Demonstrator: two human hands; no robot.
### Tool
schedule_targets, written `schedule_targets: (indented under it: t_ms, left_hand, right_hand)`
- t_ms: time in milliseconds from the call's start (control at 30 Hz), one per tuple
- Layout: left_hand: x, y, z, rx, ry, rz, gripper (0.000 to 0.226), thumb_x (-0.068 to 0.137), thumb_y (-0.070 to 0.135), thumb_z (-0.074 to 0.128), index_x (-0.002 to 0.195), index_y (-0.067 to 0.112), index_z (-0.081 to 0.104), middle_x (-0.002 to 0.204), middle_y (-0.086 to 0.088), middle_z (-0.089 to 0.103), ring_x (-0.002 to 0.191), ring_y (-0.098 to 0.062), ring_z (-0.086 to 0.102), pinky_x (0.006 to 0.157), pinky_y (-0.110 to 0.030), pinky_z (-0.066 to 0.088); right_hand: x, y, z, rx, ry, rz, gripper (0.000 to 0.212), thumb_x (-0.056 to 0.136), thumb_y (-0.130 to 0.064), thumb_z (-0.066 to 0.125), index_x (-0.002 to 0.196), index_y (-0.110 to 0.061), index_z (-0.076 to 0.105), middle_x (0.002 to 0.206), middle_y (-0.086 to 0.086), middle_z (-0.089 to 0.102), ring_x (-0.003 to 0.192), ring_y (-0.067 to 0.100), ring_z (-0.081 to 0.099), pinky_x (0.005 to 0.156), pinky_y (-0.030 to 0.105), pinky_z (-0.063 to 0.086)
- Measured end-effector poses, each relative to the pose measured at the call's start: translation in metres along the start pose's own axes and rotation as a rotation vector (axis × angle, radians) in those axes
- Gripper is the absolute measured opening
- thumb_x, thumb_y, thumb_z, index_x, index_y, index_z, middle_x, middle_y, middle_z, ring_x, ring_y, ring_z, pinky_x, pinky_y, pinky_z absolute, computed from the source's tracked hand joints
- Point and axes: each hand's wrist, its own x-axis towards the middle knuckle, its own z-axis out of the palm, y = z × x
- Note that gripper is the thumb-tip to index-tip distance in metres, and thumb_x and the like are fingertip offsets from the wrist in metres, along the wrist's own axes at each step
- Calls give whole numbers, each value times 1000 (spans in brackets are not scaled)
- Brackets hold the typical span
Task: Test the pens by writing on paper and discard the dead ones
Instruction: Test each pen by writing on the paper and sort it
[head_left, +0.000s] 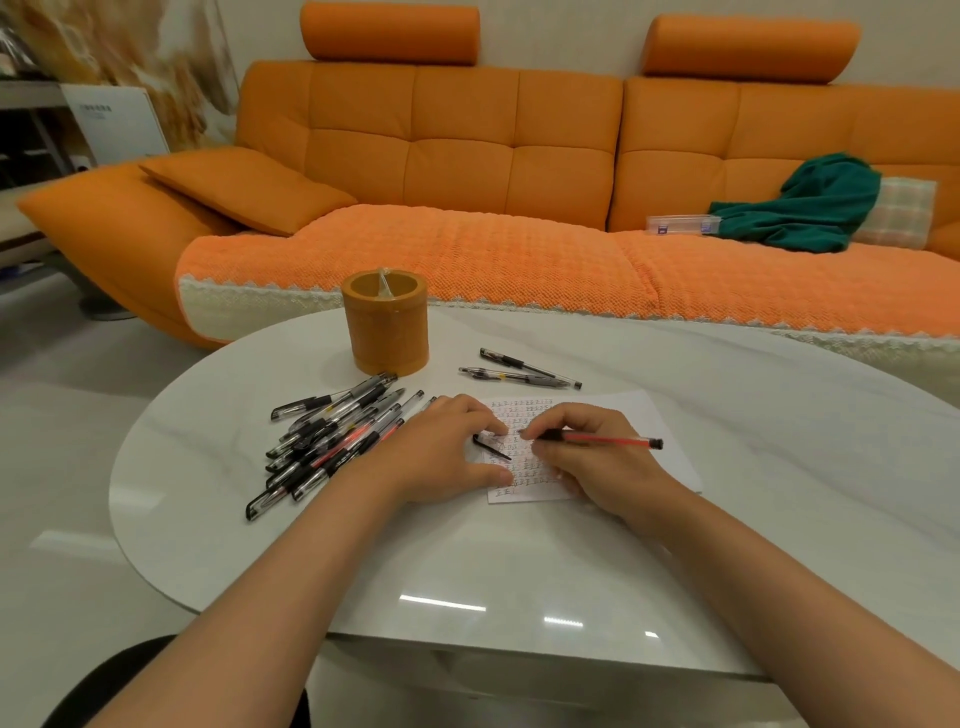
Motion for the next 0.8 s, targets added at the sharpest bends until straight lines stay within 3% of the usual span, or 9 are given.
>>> schedule_targets:
  t_ms: [67, 167, 300, 400, 500, 567, 667, 800]
  left_hand:
    - [0, 0, 0, -46, 24, -6, 50, 90, 57, 61, 135, 40, 52, 139, 18, 43, 132, -5, 33, 109, -32, 33]
    - [0, -1, -3, -70, 100, -11, 39, 96, 47, 56, 135, 38, 53, 137, 16, 43, 131, -4, 31, 109, -32, 32]
    - [0, -3, -6, 21, 133, -1, 31, 96, 44, 59, 125, 38, 63, 128, 17, 47, 126, -2, 31, 106, -29, 34]
    - [1, -1, -5, 71, 137, 5, 21, 94, 43, 62, 113, 39, 68, 123, 17, 51, 120, -3, 35, 102, -31, 39]
    - [2, 2, -7, 45, 162, -38, 13, 92, 43, 65, 105, 39, 67, 117, 17, 54, 115, -4, 42, 96, -30, 43]
    - [1, 4, -10, -26, 201, -80, 10, 92, 41, 66, 102, 41, 65, 105, 17, 57, 102, -3, 51, 85, -26, 46]
    - [-2, 6, -12, -68, 232, -84, 10, 93, 36, 66, 102, 39, 66, 92, 19, 58, 90, -5, 57, 78, -27, 51]
    - [-3, 7, -13, -81, 240, -73, 10, 93, 36, 66, 103, 38, 67, 88, 22, 59, 87, -3, 57, 78, -30, 53]
  right_hand:
    - [0, -1, -5, -29, -1, -47, 26, 98, -4, 57, 101, -21, 76, 74, 3, 69, 58, 16, 59, 46, 26, 43]
    - [2, -2, -11, 23, -28, -25, 33, 105, -3, 42, 123, -15, 68, 97, 12, 72, 66, 22, 64, 46, 30, 45]
    - [6, -10, -15, 231, 5, 67, 45, 102, 6, 32, 117, -9, 71, 96, 18, 69, 65, 29, 66, 54, 38, 55]
    - [9, -16, -18, 212, -19, 39, 43, 103, 4, 30, 105, -9, 71, 91, 12, 58, 58, 29, 63, 54, 37, 56]
    - [8, -20, -19, -81, 10, -35, 25, 102, -5, 44, 107, -26, 57, 95, 6, 59, 55, 20, 57, 48, 28, 48]
    - [9, -19, -21, -397, 42, -109, 26, 99, -16, 57, 110, -38, 52, 99, -7, 62, 59, 12, 58, 56, 27, 50]
    - [7, -15, -22, -805, 60, -163, 24, 97, -27, 61, 113, -45, 60, 107, -23, 65, 75, 1, 54, 66, 22, 41]
    - [6, -15, -19, -913, 64, -143, 24, 98, -26, 57, 115, -41, 66, 115, -21, 66, 87, 0, 49, 71, 24, 37]
